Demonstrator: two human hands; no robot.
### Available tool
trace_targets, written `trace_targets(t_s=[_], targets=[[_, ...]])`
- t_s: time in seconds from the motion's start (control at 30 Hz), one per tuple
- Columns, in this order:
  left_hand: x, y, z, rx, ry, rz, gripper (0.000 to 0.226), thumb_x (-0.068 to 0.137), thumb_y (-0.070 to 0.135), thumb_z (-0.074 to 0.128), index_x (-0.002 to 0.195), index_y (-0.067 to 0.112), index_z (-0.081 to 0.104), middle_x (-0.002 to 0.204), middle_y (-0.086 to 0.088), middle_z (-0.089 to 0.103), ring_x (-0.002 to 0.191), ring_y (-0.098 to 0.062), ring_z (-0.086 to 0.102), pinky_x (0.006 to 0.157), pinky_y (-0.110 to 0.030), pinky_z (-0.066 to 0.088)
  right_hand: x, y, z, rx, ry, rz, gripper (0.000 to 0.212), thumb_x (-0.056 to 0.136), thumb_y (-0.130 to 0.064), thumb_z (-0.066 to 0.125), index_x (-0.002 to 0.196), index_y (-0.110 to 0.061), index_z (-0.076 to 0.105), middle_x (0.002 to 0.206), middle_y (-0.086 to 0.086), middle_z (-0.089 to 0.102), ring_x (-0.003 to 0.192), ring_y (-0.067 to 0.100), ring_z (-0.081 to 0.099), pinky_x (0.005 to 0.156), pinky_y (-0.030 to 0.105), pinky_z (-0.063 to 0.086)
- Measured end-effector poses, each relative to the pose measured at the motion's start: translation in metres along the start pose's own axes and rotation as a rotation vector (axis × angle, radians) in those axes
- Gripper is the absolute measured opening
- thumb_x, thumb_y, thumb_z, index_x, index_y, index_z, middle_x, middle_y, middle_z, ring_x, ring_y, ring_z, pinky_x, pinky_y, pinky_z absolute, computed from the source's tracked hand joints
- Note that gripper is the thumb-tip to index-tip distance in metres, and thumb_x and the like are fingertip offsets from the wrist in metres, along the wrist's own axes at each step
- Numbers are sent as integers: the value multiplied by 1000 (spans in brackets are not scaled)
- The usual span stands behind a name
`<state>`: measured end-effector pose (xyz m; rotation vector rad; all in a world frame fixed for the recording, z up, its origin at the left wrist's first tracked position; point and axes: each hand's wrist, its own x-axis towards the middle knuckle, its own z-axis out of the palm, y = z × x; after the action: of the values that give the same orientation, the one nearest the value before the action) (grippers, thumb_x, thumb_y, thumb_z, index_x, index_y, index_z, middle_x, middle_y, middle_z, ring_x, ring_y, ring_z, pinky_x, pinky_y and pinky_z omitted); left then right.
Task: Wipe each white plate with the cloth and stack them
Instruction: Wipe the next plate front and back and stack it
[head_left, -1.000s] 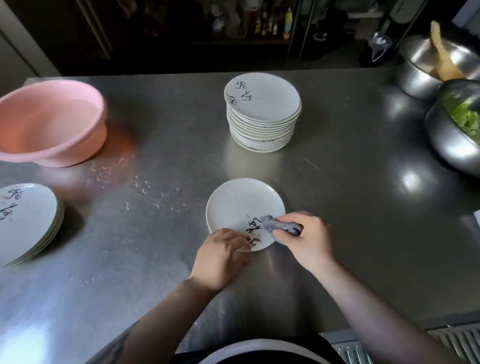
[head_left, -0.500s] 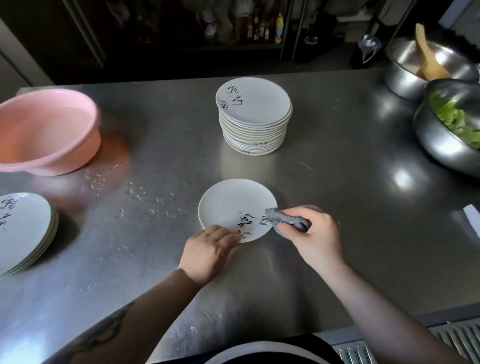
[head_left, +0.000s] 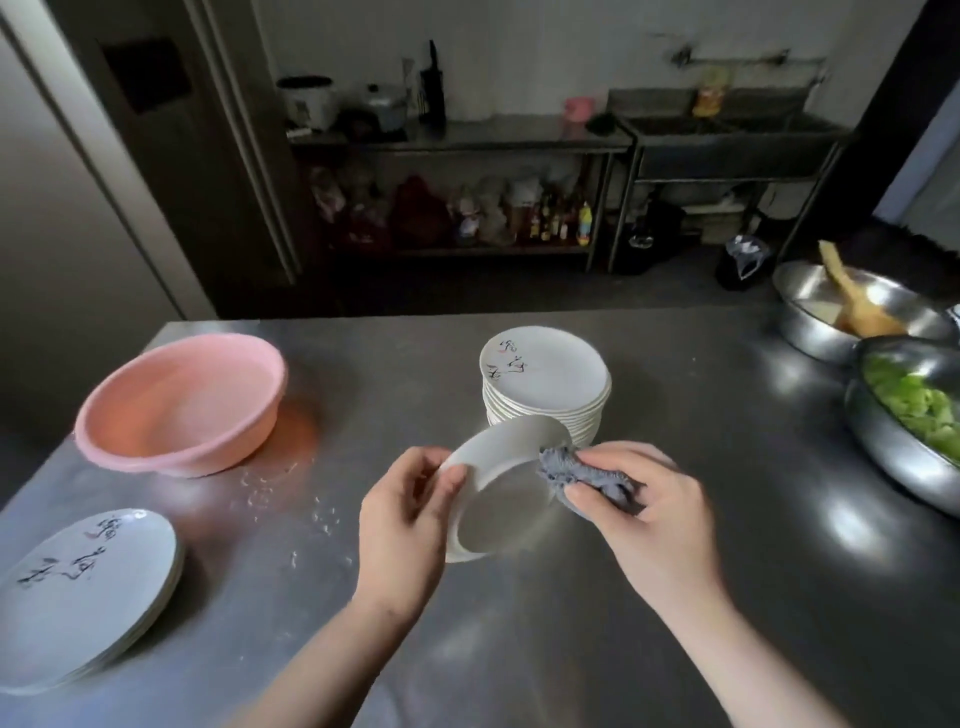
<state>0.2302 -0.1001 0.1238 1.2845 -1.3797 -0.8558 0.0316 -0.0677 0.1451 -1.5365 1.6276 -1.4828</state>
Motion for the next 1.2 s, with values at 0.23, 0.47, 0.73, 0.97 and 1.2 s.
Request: trace_targets(t_s=[0.23, 0.47, 0.73, 0.97, 1.2], targets=[[30, 54, -10, -571, 132, -221, 21, 95, 15, 58, 77, 14, 69, 69, -2, 63, 57, -10, 53, 50, -17, 44, 44, -49, 17, -122, 103, -365, 33, 67, 0, 83, 93, -19, 77, 102, -12, 66, 96, 5, 63, 85, 19, 49], [43, 73, -9, -705, 184, -246, 21, 97, 15, 55, 80, 10, 67, 63, 2, 59, 53, -6, 51, 53, -22, 40, 88, -82, 32, -276, 111, -542, 28, 73, -4, 78, 98, -16, 76, 107, -6, 65, 101, 11, 55, 89, 28, 47], [64, 82, -28, -795, 247, -266, 18, 97, 17, 54, 98, 2, 65, 80, -9, 55, 65, -14, 49, 63, -28, 38, 80, -74, 30, -368, -142, -856, 24, 80, -7, 64, 97, -20, 75, 112, -7, 66, 103, 13, 58, 88, 24, 48], [59, 82, -16, -798, 214, -237, 20, 97, 10, 53, 80, 9, 64, 57, 6, 57, 50, -4, 48, 46, -13, 42, 96, -107, 54, -275, -68, -658, 27, 75, -1, 72, 98, -16, 75, 110, -2, 67, 103, 16, 58, 95, 22, 42], [67, 73, -34, -797, 232, -243, 18, 97, 16, 54, 96, 5, 69, 77, 0, 64, 70, -12, 54, 61, -22, 46, 84, -72, 27, -340, -45, -760, 24, 78, -1, 69, 96, -16, 75, 110, -4, 66, 101, 16, 58, 89, 27, 47]])
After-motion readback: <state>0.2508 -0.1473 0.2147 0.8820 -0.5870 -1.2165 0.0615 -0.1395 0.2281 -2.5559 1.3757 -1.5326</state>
